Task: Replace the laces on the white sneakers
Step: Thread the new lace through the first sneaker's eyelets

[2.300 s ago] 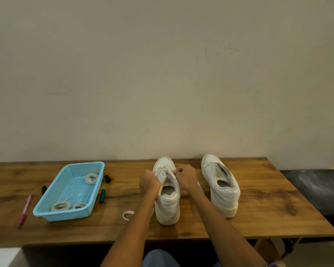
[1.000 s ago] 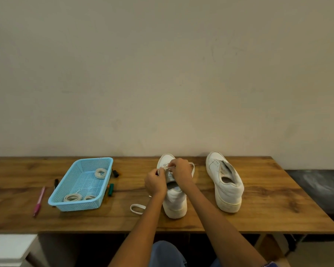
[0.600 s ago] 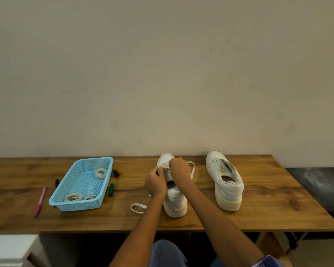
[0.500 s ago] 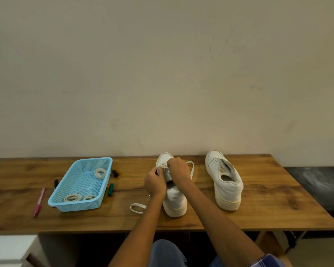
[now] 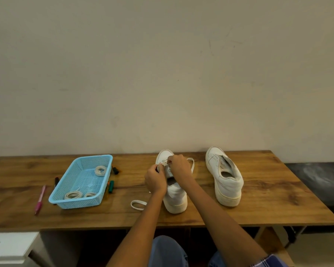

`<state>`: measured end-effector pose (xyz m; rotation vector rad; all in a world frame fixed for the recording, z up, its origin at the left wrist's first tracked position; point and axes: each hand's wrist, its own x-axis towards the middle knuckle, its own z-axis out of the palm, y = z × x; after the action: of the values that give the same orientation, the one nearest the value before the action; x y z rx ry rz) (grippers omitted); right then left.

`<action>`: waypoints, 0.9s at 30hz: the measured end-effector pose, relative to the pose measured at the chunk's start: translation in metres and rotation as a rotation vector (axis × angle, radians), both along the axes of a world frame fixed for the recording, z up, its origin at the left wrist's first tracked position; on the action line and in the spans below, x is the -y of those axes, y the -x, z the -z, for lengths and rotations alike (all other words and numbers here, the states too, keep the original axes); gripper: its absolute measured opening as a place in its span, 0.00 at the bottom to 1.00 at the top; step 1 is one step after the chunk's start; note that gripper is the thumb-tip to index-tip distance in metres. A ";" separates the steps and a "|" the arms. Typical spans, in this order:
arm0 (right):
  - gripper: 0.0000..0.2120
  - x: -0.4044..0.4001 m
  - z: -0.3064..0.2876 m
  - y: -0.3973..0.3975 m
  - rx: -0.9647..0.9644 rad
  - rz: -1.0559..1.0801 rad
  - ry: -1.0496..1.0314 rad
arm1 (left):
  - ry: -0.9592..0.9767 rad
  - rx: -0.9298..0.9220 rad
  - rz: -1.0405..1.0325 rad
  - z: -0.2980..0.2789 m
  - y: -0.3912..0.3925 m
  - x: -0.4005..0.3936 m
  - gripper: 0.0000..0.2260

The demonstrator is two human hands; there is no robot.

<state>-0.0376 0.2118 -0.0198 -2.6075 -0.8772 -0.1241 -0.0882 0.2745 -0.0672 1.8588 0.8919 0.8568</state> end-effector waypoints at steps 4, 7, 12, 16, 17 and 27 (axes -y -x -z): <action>0.12 -0.001 -0.002 0.001 -0.005 0.000 0.005 | -0.007 -0.005 0.004 0.002 -0.002 0.000 0.13; 0.13 -0.001 -0.006 0.002 -0.022 0.005 0.014 | -0.009 -0.007 0.000 0.002 -0.003 -0.001 0.12; 0.10 -0.002 -0.008 0.006 -0.044 0.001 0.045 | 0.034 -0.063 0.003 0.002 -0.006 -0.003 0.13; 0.10 -0.001 -0.008 0.006 -0.048 0.000 0.040 | 0.277 -0.077 0.069 -0.004 -0.008 -0.009 0.19; 0.11 -0.001 -0.008 0.006 -0.048 0.001 0.038 | 0.363 -0.064 0.094 -0.006 -0.009 -0.013 0.18; 0.08 0.010 0.002 0.012 0.033 0.164 0.051 | 0.887 0.293 -0.114 -0.031 -0.018 -0.023 0.14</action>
<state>-0.0500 0.2022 -0.0220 -2.7304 -0.6851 -0.1923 -0.0706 0.2971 -0.0363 0.9000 0.9777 0.6215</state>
